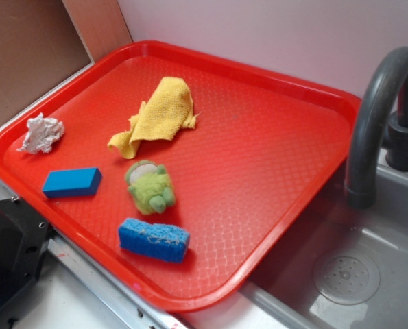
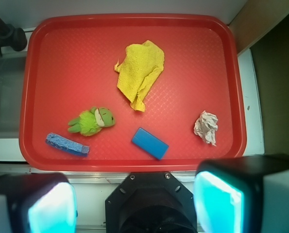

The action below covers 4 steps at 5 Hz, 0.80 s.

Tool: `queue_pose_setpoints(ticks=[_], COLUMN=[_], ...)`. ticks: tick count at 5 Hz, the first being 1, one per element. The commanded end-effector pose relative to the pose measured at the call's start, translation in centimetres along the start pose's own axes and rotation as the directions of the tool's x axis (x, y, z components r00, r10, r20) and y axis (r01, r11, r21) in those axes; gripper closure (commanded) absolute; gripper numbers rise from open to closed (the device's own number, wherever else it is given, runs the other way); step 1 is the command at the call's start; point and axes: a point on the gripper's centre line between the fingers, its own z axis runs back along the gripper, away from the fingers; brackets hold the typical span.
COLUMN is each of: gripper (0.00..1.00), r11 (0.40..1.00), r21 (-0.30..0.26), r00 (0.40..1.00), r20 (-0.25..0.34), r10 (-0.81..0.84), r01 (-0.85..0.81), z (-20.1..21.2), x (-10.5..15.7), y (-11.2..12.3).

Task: Grab the white paper.

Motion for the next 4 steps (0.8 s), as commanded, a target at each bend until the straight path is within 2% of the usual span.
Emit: queue_pose_setpoints(ticks=[1, 2, 3, 4], gripper=[0.00, 0.00, 0.00, 0.00], r11=[1.000, 0.971, 0.903, 0.810], r21=[0.000, -0.044, -0.029, 0.008], r00=[1.000, 0.968, 0.899, 0.807], r20=[0.000, 0.079, 0.086, 0.093], r10=[0.000, 0.239, 0.430, 0.583], r01=[0.000, -0.236, -0.429, -0.586], z=[0.0, -0.9, -3.7, -6.1], x=[0.0, -0.2, 0.0, -0.1], y=[0.0, 1.7, 4.5, 8.1])
